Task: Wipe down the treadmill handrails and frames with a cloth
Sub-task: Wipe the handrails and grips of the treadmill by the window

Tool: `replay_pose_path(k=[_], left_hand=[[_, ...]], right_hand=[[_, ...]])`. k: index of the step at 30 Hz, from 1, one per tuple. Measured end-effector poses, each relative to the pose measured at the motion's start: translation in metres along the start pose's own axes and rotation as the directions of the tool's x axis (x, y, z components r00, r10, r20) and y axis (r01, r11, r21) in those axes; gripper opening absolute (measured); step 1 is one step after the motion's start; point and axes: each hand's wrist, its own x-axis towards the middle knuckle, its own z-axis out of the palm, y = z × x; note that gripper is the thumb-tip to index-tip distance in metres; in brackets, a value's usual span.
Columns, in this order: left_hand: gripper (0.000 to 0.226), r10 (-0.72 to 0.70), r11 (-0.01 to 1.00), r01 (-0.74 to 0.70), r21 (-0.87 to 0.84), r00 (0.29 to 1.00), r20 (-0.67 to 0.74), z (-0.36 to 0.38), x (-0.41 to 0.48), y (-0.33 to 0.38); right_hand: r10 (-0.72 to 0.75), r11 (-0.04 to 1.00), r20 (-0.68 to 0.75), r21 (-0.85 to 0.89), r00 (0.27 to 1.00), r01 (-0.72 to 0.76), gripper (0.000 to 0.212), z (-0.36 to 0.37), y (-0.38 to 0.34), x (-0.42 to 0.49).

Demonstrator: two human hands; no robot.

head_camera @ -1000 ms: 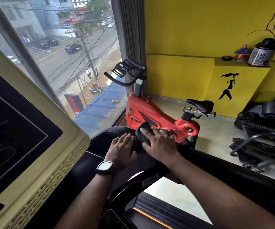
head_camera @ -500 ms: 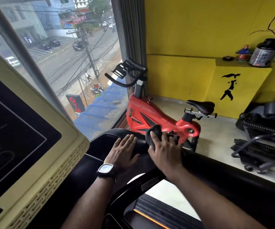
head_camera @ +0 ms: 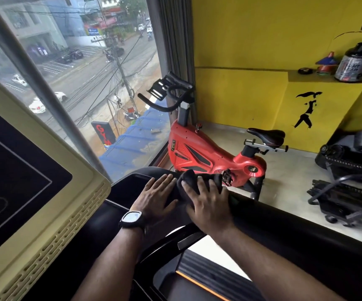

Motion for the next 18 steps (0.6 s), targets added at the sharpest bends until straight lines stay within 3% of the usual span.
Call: replay_pose_path(k=[2,4,6,11,13,15,18], left_hand=[[0.075,-0.007,1.0,0.007,-0.017,1.0,0.0,0.0,0.0,-0.001],[0.076,-0.009,1.0,0.009,-0.022,1.0,0.003,-0.002,0.0,-0.001],[0.076,-0.014,0.999,0.014,-0.031,1.0,-0.004,-0.002,0.0,-0.001],[0.077,-0.017,1.0,0.017,-0.017,1.0,0.011,-0.001,0.0,-0.001],[0.077,-0.017,1.0,0.017,-0.018,1.0,0.012,-0.002,0.0,-0.001],[0.076,-0.015,1.0,0.015,-0.02,1.0,0.01,-0.002,-0.001,-0.001],[0.076,-0.015,1.0,0.015,-0.02,1.0,0.006,-0.003,0.0,0.0]], right_hand=[[0.018,0.999,0.028,0.027,0.999,-0.019,0.064,-0.012,0.013,0.021],[0.182,0.979,0.105,0.075,0.978,-0.191,0.064,-0.017,0.022,0.033],[0.287,0.954,0.057,0.07,0.956,-0.291,0.063,-0.017,0.015,0.023],[0.039,0.999,0.009,0.015,0.999,-0.039,0.063,-0.006,0.009,0.007],[0.082,0.986,0.069,0.136,0.994,-0.091,0.061,-0.017,0.028,0.037],[0.222,0.947,0.14,0.207,0.965,-0.247,0.06,-0.02,0.037,0.046],[0.3,0.952,-0.026,0.071,0.954,-0.298,0.058,-0.011,0.015,0.015]])
